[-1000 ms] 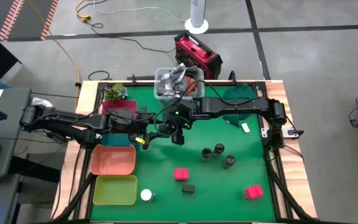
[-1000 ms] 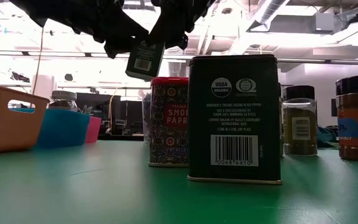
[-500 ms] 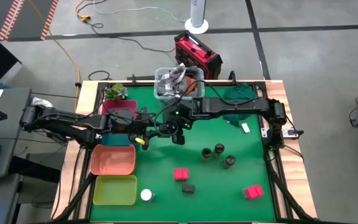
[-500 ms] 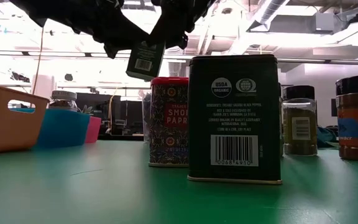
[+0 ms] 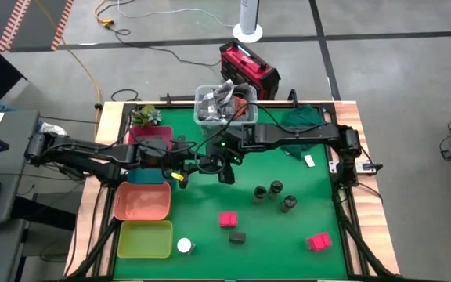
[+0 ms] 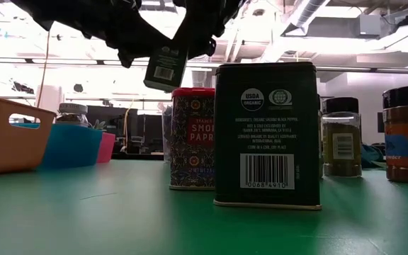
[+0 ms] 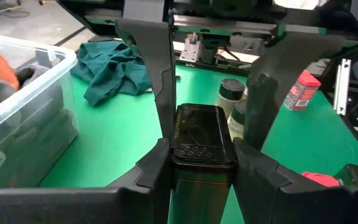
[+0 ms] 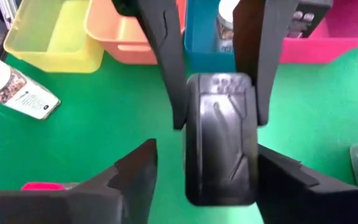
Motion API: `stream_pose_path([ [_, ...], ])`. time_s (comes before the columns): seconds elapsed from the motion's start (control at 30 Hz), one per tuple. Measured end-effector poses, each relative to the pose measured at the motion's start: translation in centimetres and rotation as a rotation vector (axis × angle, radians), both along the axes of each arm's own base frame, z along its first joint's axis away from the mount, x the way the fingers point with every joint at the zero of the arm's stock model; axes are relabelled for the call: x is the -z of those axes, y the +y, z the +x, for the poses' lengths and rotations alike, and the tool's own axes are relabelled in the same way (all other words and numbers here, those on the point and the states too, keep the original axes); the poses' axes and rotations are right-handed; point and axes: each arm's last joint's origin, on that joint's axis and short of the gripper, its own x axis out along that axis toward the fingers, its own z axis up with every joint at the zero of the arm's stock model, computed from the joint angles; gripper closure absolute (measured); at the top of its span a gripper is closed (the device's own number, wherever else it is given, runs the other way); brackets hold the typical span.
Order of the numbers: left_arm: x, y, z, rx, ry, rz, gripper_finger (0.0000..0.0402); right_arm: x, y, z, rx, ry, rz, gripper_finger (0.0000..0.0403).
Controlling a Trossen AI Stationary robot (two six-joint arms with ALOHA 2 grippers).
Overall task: Sort spices by type
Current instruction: Put the top green seasoning can into the red bin
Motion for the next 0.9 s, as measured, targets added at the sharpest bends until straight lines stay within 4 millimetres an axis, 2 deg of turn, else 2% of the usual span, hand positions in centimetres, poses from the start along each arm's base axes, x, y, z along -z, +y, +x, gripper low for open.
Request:
stream_pose_path([
  [0.17,0.0,0.1,0.0,-0.017,-0.004,-0.024,0.0273,0.2,-0.8,-0.3,0.037,0.034,0.021,0.0110],
  [0.4,0.2,0.3,-0.7,-0.130,0.050,-0.031,0.0272,-0.1,-3.0,-1.8,0.128,0.118,-0.014,0.0103],
  [0.63,0.1,1.0,-3.8,-0.418,0.147,-0.026,0.0272,-1.3,-4.2,-3.1,0.191,0.134,-0.026,0.0103],
  [0.9,-0.1,1.8,-8.1,-0.808,0.162,-0.025,0.0271,-1.6,-3.5,-2.6,0.168,0.077,-0.035,0.0107],
])
